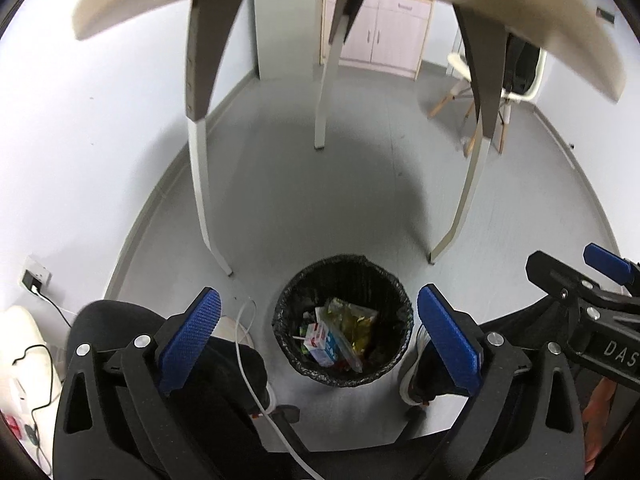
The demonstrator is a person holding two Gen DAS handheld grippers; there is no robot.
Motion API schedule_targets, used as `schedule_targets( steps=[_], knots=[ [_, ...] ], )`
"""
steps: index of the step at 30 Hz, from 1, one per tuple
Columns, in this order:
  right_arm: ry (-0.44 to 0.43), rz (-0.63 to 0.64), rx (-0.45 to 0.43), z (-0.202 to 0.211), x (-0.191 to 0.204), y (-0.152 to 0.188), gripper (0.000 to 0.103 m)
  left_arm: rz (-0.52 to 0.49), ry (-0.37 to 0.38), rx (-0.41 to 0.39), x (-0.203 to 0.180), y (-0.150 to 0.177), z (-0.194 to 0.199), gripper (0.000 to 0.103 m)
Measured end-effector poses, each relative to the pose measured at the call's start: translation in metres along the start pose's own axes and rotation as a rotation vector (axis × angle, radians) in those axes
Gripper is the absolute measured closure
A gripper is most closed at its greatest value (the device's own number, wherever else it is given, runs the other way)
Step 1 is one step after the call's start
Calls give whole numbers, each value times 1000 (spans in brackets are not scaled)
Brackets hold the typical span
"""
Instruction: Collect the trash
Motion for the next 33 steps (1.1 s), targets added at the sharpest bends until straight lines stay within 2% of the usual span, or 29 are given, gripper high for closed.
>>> schedule_targets(
  steps=[14, 22, 26, 33],
  knots=[
    [-22, 52, -150, 106, 15, -2, 8, -2, -16, -139, 3, -10, 103, 6],
    [-19, 64, -238, 154, 13, 3, 8, -2, 0, -204, 1, -4, 148, 6],
    [-24, 68, -279, 170, 7, 10, 8, -20, 4, -223, 0, 1, 161, 6],
    [-17, 86, -288, 178, 4, 14, 8, -23, 2, -225, 0, 4, 166, 6]
  ],
)
Point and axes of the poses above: each gripper's, at about its wrist camera, not at the fingertips, and z roughly against the way its jaws point, x to its left, y to its underside, the point moved 2 cm from there along -z, roughly the way its jaws point, and after that the axes turned 8 degrees about -z, right-handed, at the moved point
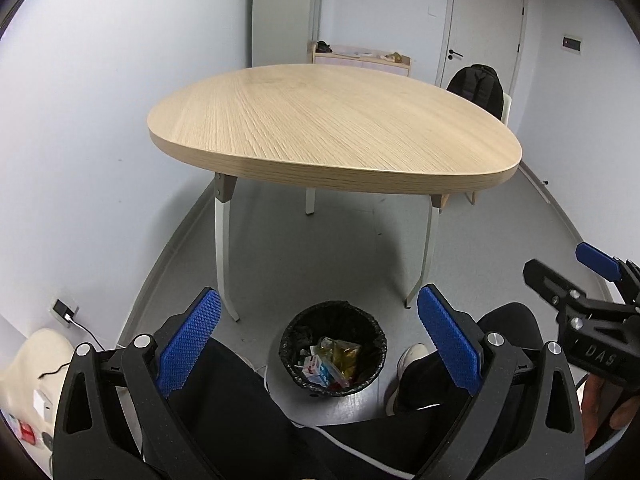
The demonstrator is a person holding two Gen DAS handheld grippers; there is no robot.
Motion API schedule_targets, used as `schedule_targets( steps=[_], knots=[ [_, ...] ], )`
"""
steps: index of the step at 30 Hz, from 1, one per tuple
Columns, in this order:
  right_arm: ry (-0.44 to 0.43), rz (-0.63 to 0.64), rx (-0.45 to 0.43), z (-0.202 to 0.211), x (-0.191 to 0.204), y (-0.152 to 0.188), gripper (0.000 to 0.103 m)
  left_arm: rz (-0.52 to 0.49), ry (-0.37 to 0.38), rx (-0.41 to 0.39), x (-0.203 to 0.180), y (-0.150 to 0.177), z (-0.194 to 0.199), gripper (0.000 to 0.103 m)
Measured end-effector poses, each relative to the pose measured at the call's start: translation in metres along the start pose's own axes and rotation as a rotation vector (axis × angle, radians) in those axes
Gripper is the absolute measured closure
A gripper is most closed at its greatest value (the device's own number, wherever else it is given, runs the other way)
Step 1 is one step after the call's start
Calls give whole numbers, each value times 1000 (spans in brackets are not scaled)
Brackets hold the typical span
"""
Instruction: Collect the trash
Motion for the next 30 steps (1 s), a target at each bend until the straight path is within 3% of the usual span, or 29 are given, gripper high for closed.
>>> schedule_targets(
  steps=[30],
  knots=[
    [-15, -27, 4, -3, -5, -2, 8, 15, 3, 12, 5, 1, -6, 6]
  ],
)
Point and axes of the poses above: each gripper's, at about its wrist camera, not at the fingertips, and z roughly against the way its jaws point, x to its left, y to its underside, the point moved 2 cm from there along -z, roughly the way its jaws point, and after that the axes turned 8 degrees about -z, right-handed, at the moved point
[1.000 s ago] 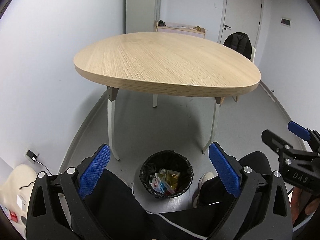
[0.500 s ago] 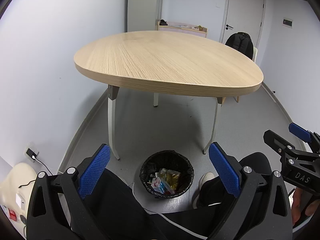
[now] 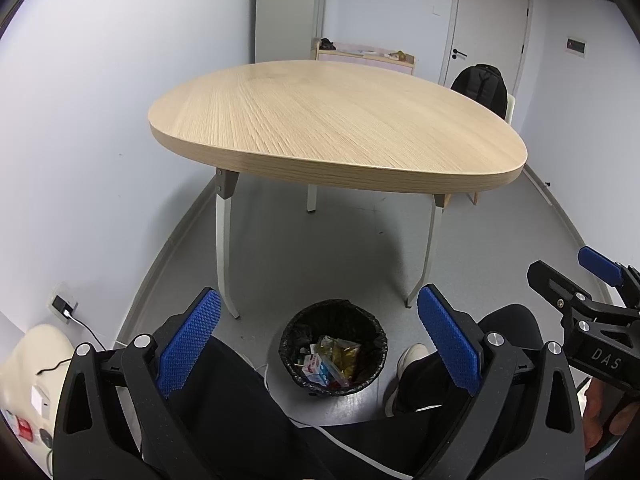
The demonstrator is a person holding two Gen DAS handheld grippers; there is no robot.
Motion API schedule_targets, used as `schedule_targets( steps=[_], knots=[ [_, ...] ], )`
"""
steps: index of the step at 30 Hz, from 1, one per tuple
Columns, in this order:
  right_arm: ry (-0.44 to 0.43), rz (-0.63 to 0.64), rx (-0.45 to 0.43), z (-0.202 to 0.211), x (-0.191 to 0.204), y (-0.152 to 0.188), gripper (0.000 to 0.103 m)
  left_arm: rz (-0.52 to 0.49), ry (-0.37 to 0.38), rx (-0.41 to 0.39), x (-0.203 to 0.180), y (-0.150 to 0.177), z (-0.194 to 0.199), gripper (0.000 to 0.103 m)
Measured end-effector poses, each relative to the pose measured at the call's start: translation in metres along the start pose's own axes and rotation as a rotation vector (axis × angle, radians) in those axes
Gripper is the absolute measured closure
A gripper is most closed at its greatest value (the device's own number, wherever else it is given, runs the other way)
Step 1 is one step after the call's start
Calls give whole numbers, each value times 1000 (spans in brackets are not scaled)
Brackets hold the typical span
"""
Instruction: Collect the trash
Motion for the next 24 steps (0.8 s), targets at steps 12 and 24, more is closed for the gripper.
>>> schedule_targets(
  steps=[12, 24],
  knots=[
    [-1, -1, -1, 0, -1, 1, 8, -4, -11, -1, 0, 2, -1, 6],
    [0, -3, -3, 1, -1, 2, 8, 7, -1, 6, 3, -1, -1, 6]
  ],
)
Point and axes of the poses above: each gripper's, at about its wrist camera, not at the fingertips, and z roughly against the way its jaws point, x to its left, y to its underside, the point moved 2 cm from there along -z, roughly the way its jaws point, and after that the axes turned 8 degrees about -z, right-handed, at the moved point
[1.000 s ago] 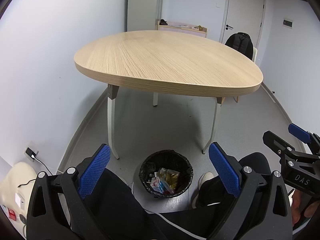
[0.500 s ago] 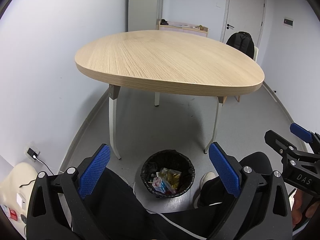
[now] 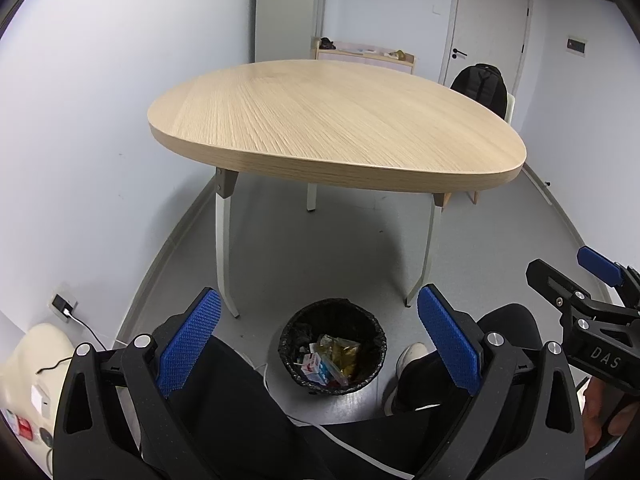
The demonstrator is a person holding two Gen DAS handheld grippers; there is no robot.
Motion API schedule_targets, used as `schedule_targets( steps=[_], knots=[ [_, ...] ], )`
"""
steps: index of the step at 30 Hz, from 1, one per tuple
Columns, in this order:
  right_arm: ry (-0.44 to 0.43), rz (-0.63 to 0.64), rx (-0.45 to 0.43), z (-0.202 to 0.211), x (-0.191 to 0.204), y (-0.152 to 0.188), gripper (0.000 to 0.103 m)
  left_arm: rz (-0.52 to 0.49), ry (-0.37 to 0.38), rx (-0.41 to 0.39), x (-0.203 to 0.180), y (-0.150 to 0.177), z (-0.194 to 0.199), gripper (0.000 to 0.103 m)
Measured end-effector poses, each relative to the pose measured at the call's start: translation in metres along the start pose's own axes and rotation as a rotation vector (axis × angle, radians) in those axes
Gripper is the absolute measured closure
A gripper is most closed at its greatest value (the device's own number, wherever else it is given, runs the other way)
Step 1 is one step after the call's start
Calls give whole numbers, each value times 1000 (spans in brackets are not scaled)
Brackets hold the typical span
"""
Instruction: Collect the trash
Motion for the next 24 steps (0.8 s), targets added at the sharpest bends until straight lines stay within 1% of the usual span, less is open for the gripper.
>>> schedule_targets(
  steps=[4, 7, 17, 24],
  knots=[
    [1, -1, 0, 0, 0, 1, 8, -4, -13, 12, 0, -1, -1, 6],
    [0, -1, 0, 0, 0, 1, 8, 1, 1, 16, 1, -2, -2, 6],
    [0, -2, 2, 0, 0, 2, 8, -21, -42, -1, -4, -1, 2, 6],
    [-4, -3, 1, -1, 2, 2, 8, -24, -38, 5, -6, 1, 3, 6]
  ],
)
Point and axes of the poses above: each gripper's, at about its wrist camera, not at the fingertips, and z roughly against the way its jaws point, x to its left, y to its underside, the point moved 2 cm from there along -z, roughly the way its jaws point, and after that the axes turned 8 degrees about -z, right-handed, at the moved point
